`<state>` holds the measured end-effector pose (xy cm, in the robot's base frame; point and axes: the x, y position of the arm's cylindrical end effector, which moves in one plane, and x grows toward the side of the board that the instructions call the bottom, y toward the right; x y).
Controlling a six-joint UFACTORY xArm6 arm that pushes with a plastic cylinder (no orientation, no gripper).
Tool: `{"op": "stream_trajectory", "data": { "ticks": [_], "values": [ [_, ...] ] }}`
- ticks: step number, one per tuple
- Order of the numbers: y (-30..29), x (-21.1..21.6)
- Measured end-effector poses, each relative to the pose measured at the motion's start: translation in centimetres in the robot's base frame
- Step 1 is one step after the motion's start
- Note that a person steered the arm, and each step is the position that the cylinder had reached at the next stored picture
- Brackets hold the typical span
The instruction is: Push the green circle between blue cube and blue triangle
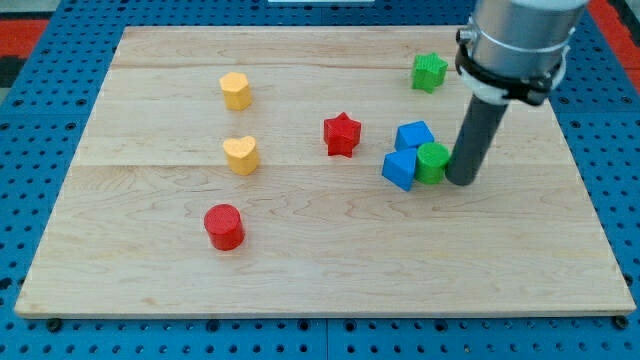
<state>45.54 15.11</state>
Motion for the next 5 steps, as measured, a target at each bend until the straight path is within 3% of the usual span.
{"op": "stream_trajectory", "data": {
  "ticks": [2,5],
  "values": [
    [-0.2,-5.8],
    [-3.1,0.6]
  ]
}}
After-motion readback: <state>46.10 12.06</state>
